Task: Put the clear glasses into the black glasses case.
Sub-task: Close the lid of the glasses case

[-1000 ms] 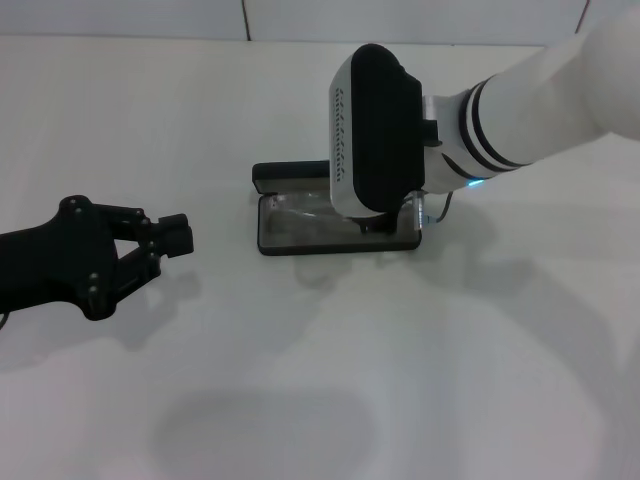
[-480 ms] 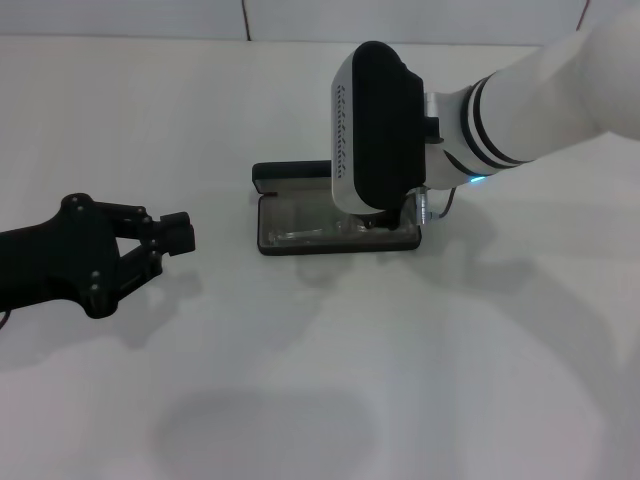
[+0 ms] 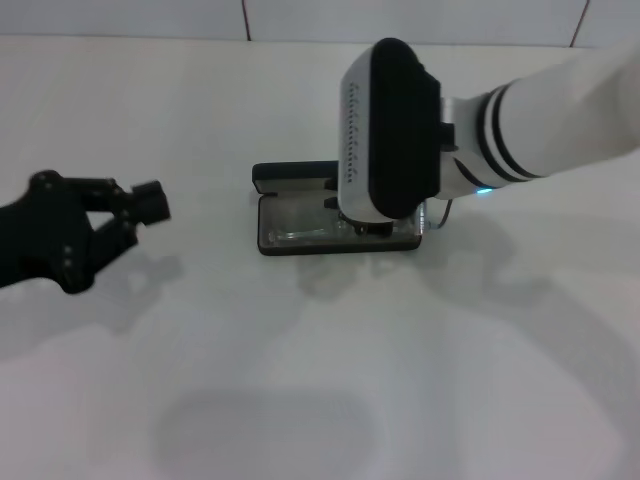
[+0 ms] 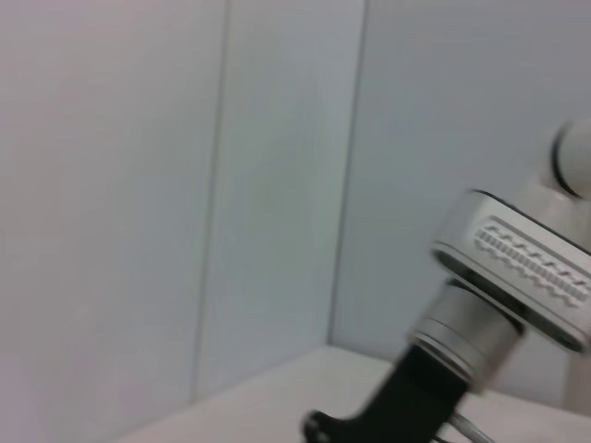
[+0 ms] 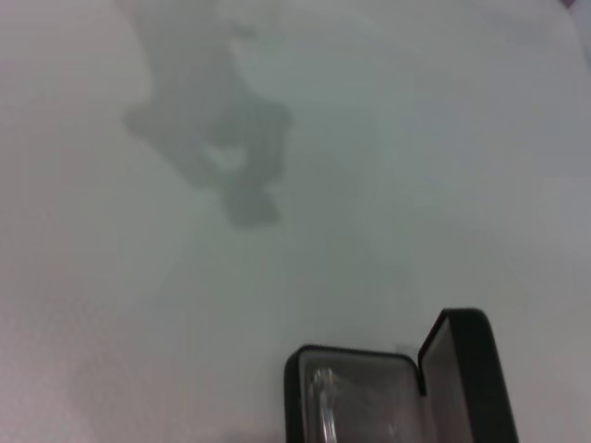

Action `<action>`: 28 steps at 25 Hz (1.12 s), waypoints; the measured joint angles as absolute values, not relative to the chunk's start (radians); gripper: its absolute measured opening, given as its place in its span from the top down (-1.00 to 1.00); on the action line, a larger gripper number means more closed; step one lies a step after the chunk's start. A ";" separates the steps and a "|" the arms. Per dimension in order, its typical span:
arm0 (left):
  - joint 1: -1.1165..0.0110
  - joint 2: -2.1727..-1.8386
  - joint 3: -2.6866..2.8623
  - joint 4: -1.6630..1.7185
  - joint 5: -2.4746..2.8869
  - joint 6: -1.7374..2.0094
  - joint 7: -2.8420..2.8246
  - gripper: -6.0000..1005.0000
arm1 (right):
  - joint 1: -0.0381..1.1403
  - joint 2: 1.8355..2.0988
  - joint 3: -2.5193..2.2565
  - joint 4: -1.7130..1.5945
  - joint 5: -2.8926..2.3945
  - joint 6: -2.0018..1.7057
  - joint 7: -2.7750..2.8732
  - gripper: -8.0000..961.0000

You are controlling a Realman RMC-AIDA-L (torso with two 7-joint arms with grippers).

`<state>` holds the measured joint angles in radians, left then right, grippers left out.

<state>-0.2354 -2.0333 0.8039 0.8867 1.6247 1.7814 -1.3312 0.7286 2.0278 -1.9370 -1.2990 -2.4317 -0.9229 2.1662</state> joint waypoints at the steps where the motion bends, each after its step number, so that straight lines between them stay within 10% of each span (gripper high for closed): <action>1: -0.234 -2.035 0.792 0.887 1.621 1.783 -1.330 0.77 | 0.712 2.028 -1.932 -1.317 -2.429 -0.924 2.165 0.70; 28: -0.439 -2.089 0.732 0.741 1.527 1.650 -1.280 0.76 | 0.266 2.018 -1.279 -1.099 -1.550 -1.281 1.472 0.63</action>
